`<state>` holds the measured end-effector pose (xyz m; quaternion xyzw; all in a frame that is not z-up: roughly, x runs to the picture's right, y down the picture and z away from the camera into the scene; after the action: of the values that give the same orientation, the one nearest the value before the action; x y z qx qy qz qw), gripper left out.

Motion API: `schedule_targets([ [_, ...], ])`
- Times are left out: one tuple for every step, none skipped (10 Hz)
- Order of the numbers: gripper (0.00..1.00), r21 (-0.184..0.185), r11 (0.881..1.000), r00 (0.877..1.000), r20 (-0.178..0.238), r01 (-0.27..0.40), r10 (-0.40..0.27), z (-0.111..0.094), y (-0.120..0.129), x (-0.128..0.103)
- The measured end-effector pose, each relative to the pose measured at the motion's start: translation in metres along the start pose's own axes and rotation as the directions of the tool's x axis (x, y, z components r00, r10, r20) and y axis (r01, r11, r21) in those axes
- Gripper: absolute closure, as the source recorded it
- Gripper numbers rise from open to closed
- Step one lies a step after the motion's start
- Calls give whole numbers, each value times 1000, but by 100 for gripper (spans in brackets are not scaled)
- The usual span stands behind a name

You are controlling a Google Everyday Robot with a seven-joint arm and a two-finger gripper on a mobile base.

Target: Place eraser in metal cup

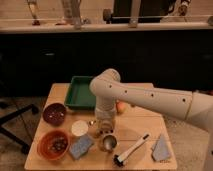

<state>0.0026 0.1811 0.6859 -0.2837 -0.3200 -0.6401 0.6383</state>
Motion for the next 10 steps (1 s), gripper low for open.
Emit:
schedule_targets([
  [98, 24, 999, 999, -34, 29, -28, -5, 6, -8],
  [98, 43, 998, 997, -54, 49, -47, -8, 8, -12],
  [98, 60, 996, 996, -68, 70, -66, -10, 11, -16],
  [98, 82, 992, 992, -82, 100, -93, -13, 15, -22],
  [98, 96, 988, 990, -86, 122, -113, -14, 18, -27],
  [98, 106, 984, 987, -86, 145, -136, -15, 21, -32],
  [98, 108, 981, 985, -83, 158, -150, -14, 22, -35],
  [98, 109, 978, 982, -74, 181, -173, -11, 23, -42],
  [98, 106, 975, 980, -66, 194, -187, -7, 23, -49],
  [98, 98, 976, 979, -70, 196, -190, -4, 25, -53],
])
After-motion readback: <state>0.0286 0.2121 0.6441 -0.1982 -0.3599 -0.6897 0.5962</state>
